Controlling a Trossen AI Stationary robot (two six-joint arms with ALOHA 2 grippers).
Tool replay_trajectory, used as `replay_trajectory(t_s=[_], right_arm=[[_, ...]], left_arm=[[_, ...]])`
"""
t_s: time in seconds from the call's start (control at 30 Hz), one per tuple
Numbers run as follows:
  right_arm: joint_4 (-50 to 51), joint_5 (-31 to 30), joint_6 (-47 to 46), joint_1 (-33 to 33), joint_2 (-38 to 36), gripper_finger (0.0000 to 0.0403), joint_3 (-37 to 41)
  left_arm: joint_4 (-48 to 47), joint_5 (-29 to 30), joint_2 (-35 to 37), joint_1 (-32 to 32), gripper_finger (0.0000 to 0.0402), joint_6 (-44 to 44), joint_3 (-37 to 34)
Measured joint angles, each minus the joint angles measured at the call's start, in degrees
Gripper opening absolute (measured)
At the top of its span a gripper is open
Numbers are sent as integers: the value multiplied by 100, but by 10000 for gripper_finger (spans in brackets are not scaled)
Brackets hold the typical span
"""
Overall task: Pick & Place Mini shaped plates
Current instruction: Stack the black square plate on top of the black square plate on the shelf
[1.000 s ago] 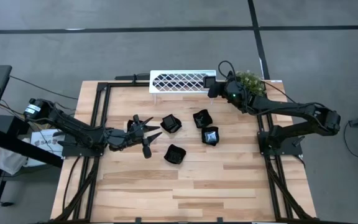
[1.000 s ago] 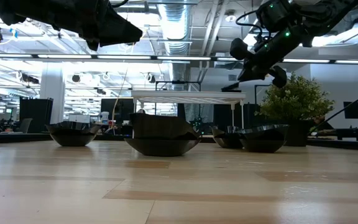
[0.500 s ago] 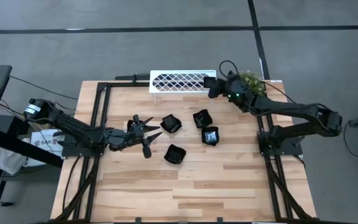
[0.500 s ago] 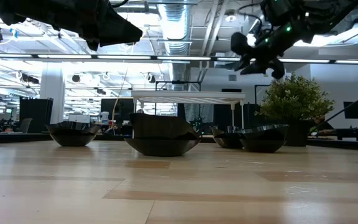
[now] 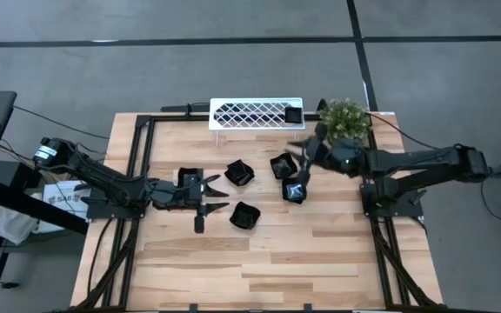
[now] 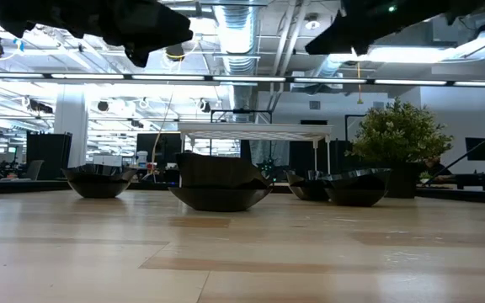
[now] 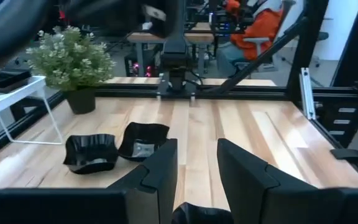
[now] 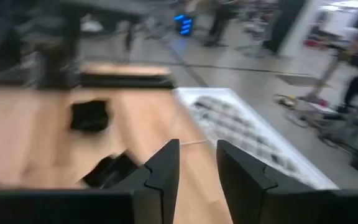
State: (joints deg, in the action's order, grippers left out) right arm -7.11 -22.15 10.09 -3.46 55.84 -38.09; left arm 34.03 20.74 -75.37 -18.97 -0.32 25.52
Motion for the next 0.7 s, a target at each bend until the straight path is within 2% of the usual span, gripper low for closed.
replay_trajectory(t_s=[0.13,0.27,0.53,0.7], right_arm=[[427,-13,168,506,152,102,2],[587,-14,251,836,365,102,2],[486,-15,408,1062,530,102,83],[-81,-17,505,1031,449,102,595]], left_arm=[[415,-21,0,71,115,281,0],[633,-116,4,477,115,-19,3],[-63,-273,-185,1818,115,-1005,90],[-534,-611,-901,2057,115,-1367,534]])
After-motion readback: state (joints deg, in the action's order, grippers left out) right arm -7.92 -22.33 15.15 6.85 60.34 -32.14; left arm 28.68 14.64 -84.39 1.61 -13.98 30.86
